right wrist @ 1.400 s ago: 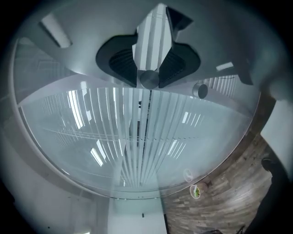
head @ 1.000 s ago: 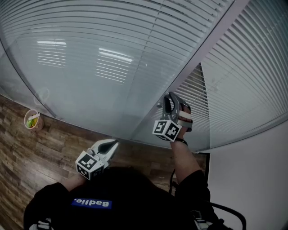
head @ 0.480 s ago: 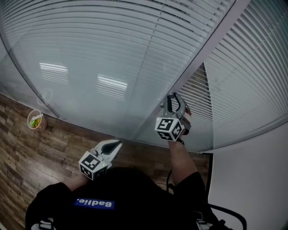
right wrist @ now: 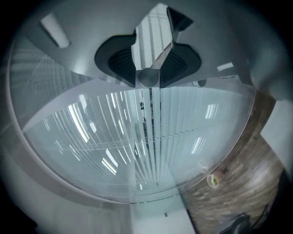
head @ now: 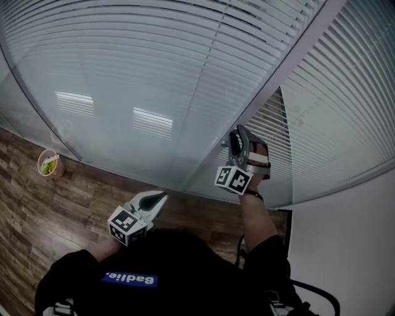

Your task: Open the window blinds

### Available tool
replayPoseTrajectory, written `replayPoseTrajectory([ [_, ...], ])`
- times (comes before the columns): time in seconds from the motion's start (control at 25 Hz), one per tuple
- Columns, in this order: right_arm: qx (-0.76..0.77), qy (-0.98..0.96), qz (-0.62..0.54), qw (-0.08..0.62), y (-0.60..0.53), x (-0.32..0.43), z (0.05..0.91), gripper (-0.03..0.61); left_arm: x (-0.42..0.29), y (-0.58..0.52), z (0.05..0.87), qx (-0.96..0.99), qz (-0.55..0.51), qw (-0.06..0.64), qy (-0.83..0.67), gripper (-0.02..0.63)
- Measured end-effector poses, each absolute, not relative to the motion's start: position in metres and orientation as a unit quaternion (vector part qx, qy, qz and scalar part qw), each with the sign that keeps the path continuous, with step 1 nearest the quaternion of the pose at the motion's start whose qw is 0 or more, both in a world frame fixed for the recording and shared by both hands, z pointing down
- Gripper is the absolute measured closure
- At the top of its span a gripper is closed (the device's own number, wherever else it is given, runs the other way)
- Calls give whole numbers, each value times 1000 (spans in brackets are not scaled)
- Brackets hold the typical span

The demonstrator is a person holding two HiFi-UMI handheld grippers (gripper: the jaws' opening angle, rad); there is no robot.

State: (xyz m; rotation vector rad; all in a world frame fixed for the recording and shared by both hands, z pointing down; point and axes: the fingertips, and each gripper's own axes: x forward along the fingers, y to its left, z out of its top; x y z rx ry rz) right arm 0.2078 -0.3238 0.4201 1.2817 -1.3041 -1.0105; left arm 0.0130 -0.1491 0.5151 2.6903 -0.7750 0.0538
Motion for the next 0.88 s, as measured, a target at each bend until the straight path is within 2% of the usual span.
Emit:
replayPoseTrajectory([
  [0.12, 503, -515, -449, 530, -326, 207, 423, 451, 14, -150, 516, 947, 18, 171, -273, 614],
  [0.2, 507, -521, -439, 528, -327, 208, 424, 449, 15, -150, 514, 947, 17, 168, -273, 614],
  [0.48, 590, -599, -330, 429, -327, 208, 414, 449, 13, -150, 514, 947, 15, 169, -274, 614],
  [0.88, 620, -612, -290, 395, -326, 210, 415, 449, 16, -149, 513, 949, 19, 166, -266, 614],
])
